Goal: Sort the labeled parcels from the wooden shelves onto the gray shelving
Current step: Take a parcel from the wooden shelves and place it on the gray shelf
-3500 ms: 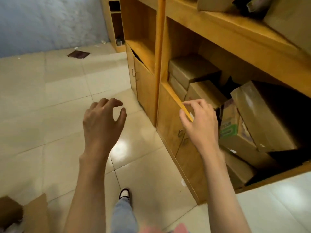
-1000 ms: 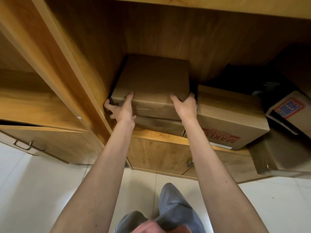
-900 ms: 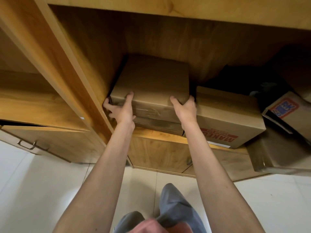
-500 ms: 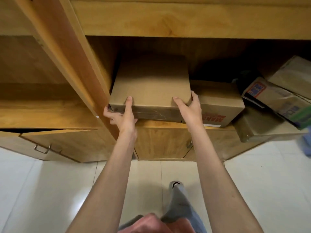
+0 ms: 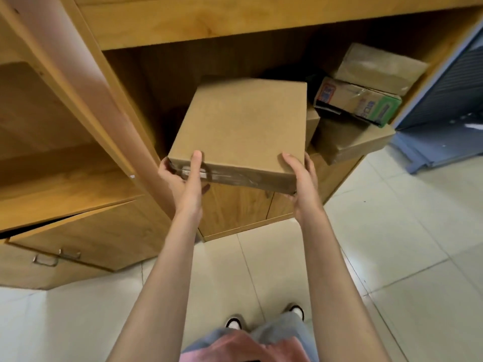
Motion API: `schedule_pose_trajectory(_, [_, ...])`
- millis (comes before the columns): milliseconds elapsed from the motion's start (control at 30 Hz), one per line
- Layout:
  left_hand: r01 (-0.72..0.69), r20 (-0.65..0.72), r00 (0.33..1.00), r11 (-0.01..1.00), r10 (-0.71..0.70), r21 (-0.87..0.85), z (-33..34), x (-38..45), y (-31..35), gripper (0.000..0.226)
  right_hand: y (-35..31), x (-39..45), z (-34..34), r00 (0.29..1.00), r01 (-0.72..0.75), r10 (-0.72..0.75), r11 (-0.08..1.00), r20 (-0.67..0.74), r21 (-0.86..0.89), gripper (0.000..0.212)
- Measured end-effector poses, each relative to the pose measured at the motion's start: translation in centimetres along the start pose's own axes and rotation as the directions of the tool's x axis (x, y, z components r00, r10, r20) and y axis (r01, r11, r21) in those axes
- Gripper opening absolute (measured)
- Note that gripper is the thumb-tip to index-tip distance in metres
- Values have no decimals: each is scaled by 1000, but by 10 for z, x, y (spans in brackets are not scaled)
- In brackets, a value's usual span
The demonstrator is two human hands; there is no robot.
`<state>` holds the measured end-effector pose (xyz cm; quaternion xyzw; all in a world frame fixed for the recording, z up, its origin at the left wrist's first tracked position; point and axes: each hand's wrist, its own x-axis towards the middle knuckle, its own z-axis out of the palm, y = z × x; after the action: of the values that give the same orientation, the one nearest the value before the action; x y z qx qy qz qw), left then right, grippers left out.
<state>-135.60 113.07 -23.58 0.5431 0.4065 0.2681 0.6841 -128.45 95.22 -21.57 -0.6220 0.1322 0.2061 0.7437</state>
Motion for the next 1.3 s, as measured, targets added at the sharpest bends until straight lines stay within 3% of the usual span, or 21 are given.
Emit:
schedule_pose_trajectory(100, [-320,119,947,883,297,343,4,-17,-4,104,-11,-15,-19,994,16,-8,997,-106,71,77])
schedule_pose_trajectory(133, [-471,203,882,772,426,427,6,-25,-4,106,-16,-18,-27,991,20,-10,997,-134,76,77])
schedule_pose_trajectory(200, [-726,416,656,375,629,577,17,-36,0,110,-29,-24,-47,983,23,-10,998,-182,67,78])
schedule_pose_trajectory(233, [-782,519,540,168,662,600,25,-39,0,111,-35,-26,-58,978,18,-6,998,-207,55,78])
schedule_pose_trajectory(267, [-806,601,461,24,654,592,34,-44,1,112,-42,-27,-70,973,8,1,999,-232,38,79])
schedule_pose_trajectory(367, [-857,733,306,-160,608,490,65,-64,2,109,-56,-38,-98,960,32,-33,999,-277,-10,80])
schedule_pose_trajectory(433, [-883,789,243,-207,564,420,80,-79,-3,107,-60,-44,-113,952,63,-65,998,-298,-17,80])
schedule_pose_trajectory(567, [-903,808,222,-198,546,382,96,-102,-13,106,-65,-54,-131,942,25,-23,1000,-335,3,75])
schedule_pose_trajectory(633, [-929,814,163,-192,557,317,110,-121,-18,106,-70,-66,-157,929,48,-35,998,-369,27,72])
schedule_pose_trajectory(767, [-939,783,178,-134,595,315,115,-128,-15,103,-76,-78,-164,933,110,-101,994,-346,5,59])
schedule_pose_trajectory(833, [-943,759,258,-15,597,333,120,-136,-12,104,-79,-86,-172,934,207,-184,977,-306,44,50])
schedule_pose_trajectory(867, [-938,737,323,99,594,331,122,-141,-9,103,-79,-89,-176,929,254,-213,961,-302,105,50])
schedule_pose_trajectory(933, [-880,675,465,383,572,281,127,-150,-1,100,-78,-90,-184,927,275,-201,938,-317,210,70])
schedule_pose_trajectory(1033, [-671,580,661,720,476,175,134,-164,10,98,-66,-87,-190,943,195,-138,967,-301,166,89])
schedule_pose_trajectory(1133, [-353,550,797,931,249,89,139,-172,18,103,-48,-81,-192,963,88,-44,983,-264,159,93])
schedule_pose_trajectory(1233, [-13,584,812,1000,16,-10,138,-174,19,111,-39,-78,-190,981,12,28,978,-190,207,83])
schedule_pose_trajectory(1300, [151,619,778,988,-107,-18,136,-177,17,110,-37,-78,-187,994,2,25,969,-105,248,66])
